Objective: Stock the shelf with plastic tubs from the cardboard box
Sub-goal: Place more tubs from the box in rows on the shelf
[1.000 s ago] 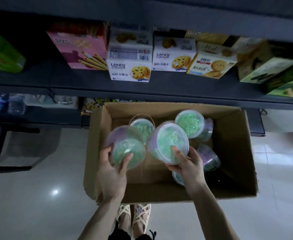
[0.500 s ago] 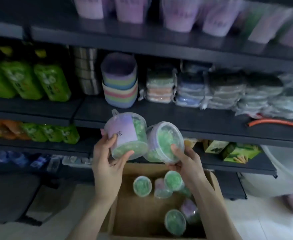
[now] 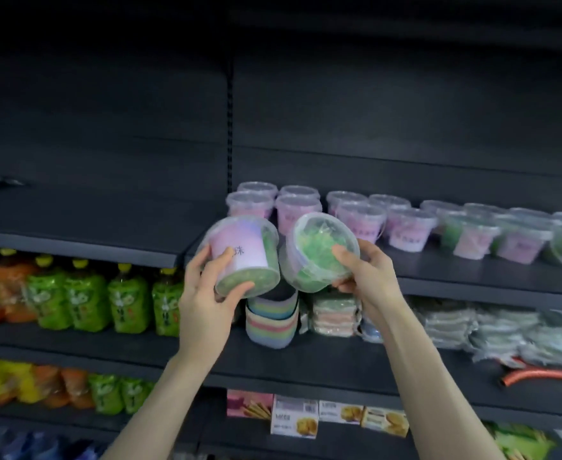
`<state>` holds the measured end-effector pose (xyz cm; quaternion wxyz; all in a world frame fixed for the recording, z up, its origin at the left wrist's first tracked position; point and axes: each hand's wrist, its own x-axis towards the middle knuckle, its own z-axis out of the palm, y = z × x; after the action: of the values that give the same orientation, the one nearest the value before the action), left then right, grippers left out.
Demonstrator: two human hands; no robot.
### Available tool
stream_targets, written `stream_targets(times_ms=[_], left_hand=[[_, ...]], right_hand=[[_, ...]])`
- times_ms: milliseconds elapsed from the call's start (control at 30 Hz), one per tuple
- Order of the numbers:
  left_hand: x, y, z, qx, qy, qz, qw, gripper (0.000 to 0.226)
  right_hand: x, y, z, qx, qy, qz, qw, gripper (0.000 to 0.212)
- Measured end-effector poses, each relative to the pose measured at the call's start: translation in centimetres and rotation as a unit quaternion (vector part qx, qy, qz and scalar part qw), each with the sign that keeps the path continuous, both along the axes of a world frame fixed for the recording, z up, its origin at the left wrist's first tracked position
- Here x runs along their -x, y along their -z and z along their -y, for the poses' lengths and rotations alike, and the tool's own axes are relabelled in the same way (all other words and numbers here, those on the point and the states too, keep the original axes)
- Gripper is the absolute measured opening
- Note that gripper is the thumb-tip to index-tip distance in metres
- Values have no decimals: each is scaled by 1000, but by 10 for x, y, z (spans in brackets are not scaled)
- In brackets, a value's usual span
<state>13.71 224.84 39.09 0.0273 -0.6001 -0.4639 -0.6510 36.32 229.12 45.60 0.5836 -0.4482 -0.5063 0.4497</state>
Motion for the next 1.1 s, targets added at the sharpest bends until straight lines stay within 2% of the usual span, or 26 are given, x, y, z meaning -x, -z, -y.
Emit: stream_targets(times_ms=[300,433,500,533,600,667,700,767,800,867,933,1033,1100], left_hand=[[50,-9,-84,-11,2,-80,997,53],[50,-7,-103,8,19,-80,997,51],[47,-6,-108,5,28,-75,997,51],[46,-6,-109,1,29,-72,997,51],[47,-4,-109,-14,27,-68,997,52],[47,-3,-104,-37,33,-65,997,53],[47,-4,-100,-42,46,-54,997,53],[45,-6,-91,-50,77,-32,995,52],[44,-6,-87,-57,89,-32,994,52],[44,-6,-80,-73,123,-37,989,55],[46,-11,-75,-59,175,14,983,55],[53,-24,-77,28,217,165,962,39],[62,-27,-90,89,213,194,953,33]], right_hand=[[44,-12,-78,52,173,64,982,18],[49,-23,-89,54,202,125,970,39],[55,-28,-84,41,218,162,962,45],[57,-27,-79,26,250,216,943,46],[67,-22,-66,-73,289,261,918,40],[85,-19,-52,-142,197,209,947,31],[94,-18,-48,-136,120,189,965,36],[107,-15,-45,-85,-2,174,981,64],[111,-14,-45,-68,-33,171,982,75],[111,-12,-49,-61,-59,156,984,79],[109,-9,-55,-65,-87,141,984,74],[109,-4,-64,-69,-111,115,985,69],[112,1,-69,-68,-113,99,986,75]])
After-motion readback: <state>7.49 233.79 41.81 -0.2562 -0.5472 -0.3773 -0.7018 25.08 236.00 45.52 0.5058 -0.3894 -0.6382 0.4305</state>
